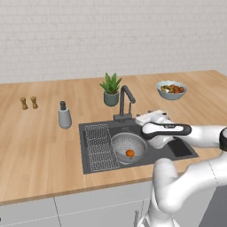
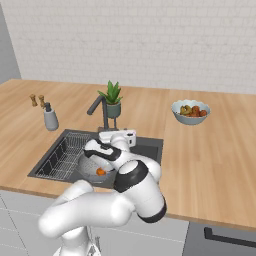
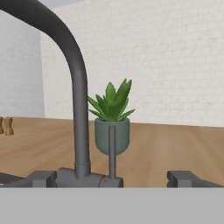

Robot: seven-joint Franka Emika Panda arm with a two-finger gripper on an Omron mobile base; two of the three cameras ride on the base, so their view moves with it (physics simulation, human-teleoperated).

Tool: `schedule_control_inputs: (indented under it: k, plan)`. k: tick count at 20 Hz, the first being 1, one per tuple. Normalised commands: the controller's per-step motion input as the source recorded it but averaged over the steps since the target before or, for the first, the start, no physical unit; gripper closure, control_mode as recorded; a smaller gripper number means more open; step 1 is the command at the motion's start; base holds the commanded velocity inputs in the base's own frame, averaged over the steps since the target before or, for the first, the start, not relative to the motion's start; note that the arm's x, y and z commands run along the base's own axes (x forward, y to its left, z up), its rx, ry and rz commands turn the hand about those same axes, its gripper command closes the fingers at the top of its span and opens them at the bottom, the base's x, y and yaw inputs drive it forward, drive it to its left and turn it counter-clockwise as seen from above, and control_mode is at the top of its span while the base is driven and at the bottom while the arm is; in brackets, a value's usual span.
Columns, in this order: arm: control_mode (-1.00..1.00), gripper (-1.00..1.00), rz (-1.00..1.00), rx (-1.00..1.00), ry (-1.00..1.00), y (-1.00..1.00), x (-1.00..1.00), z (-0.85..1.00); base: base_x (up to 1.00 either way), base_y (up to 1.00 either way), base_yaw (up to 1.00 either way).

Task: Put the colander in the sink, put the tangerine in the colander, and turn on the sink faucet and pour water over the colander.

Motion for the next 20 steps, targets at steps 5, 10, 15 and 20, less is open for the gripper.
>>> schedule_control_inputs:
  k: [5, 10, 15, 20]
  plan:
    - [-1.0, -1.0, -0.16, 0.0, -0.05, 0.53, 0.46, -0.16, 0.0, 0.0, 0.0]
    - [-1.0, -1.0, -0.18, 0.0, -0.07, 0.28, 0.32, -0.12, 0.0, 0.0, 0.0]
    - [-1.0, -1.0, -0.18, 0.0, -0.07, 0.18, 0.2, -0.19, 0.0, 0.0, 0.0]
    - [-1.0, -1.0, -0.15, 0.0, -0.05, 0.22, 0.07, -0.21, 0.0, 0.0, 0.0]
